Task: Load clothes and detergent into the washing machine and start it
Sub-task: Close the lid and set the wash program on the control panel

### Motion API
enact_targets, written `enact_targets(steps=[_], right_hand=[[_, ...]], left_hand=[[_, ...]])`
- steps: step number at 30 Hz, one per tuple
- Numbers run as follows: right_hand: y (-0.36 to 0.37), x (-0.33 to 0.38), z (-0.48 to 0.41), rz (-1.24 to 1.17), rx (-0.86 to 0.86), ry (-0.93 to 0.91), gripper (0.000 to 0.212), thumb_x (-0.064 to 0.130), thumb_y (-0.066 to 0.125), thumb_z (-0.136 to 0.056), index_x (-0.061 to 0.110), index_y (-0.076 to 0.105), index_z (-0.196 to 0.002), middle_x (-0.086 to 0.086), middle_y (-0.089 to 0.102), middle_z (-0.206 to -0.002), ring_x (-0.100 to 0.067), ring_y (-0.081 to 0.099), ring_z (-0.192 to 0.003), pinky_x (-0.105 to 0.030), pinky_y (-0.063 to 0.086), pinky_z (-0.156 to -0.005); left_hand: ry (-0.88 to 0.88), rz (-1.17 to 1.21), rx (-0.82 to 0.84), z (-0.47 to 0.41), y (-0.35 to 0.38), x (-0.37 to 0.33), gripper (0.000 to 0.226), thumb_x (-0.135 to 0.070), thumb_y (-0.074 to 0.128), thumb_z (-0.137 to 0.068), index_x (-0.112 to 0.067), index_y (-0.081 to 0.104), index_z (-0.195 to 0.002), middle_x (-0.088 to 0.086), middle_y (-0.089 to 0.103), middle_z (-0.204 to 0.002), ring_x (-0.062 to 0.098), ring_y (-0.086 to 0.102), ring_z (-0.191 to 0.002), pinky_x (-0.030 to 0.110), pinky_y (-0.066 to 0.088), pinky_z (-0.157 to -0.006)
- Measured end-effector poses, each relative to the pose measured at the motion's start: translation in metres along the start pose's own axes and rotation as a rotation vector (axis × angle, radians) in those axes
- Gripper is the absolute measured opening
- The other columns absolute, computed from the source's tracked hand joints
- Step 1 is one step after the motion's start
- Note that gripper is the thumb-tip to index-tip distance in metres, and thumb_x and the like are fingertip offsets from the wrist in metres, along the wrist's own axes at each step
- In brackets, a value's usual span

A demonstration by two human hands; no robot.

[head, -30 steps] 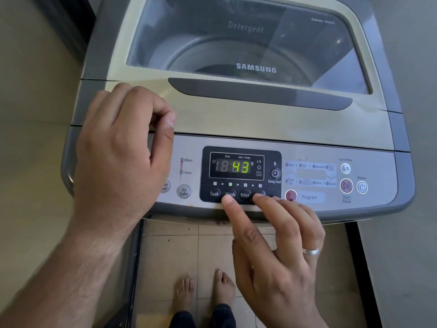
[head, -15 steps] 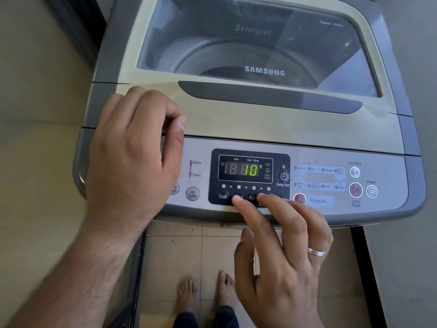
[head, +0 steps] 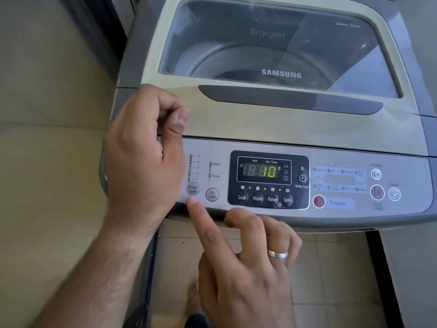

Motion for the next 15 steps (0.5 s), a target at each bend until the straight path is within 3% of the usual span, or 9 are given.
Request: enact_targets(steps=[3,8,15], right_hand=[[0.004,0.005,-0.01,0.049,0.026,-0.012,0.06,0.026,0.059,-0.091,0.042,0.062,-0.149,0.002,0.07,-0.101,-0.032,0.066,-0.087,-0.049,0.047,-0.086],[0.005,0.004,-0.017,0.111,0.013,-0.074,0.057,0.025,0.062,-0.094,0.035,0.063,-0.15,0.004,0.064,-0.088,-0.029,0.06,-0.076,-0.045,0.042,-0.072],[0.007,0.0,-0.015,0.119,-0.055,-0.152,0.05,0.024,0.065,-0.097,0.034,0.068,-0.145,0.006,0.065,-0.083,-0.025,0.059,-0.067,-0.045,0.041,-0.065]], left_hand=[[0.0,-0.018,-0.003,0.0,0.0,0.001,0.014,-0.006,0.059,-0.112,-0.002,0.068,-0.102,0.003,0.073,-0.093,0.029,0.069,-0.086,0.044,0.055,-0.081],[0.021,-0.028,0.002,-0.001,0.001,-0.001,0.014,-0.005,0.059,-0.112,-0.002,0.067,-0.101,-0.001,0.071,-0.094,0.027,0.067,-0.086,0.043,0.054,-0.081],[0.032,-0.029,0.008,0.0,0.001,-0.001,0.016,-0.006,0.06,-0.113,-0.002,0.067,-0.1,0.0,0.07,-0.094,0.028,0.066,-0.087,0.043,0.054,-0.081]])
Point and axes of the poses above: each hand's wrist, its own z-axis away from the middle knuckle, its own y-axis out of the palm, x = y × z, the point moved 7 cm from there along -z, towards the middle knuckle
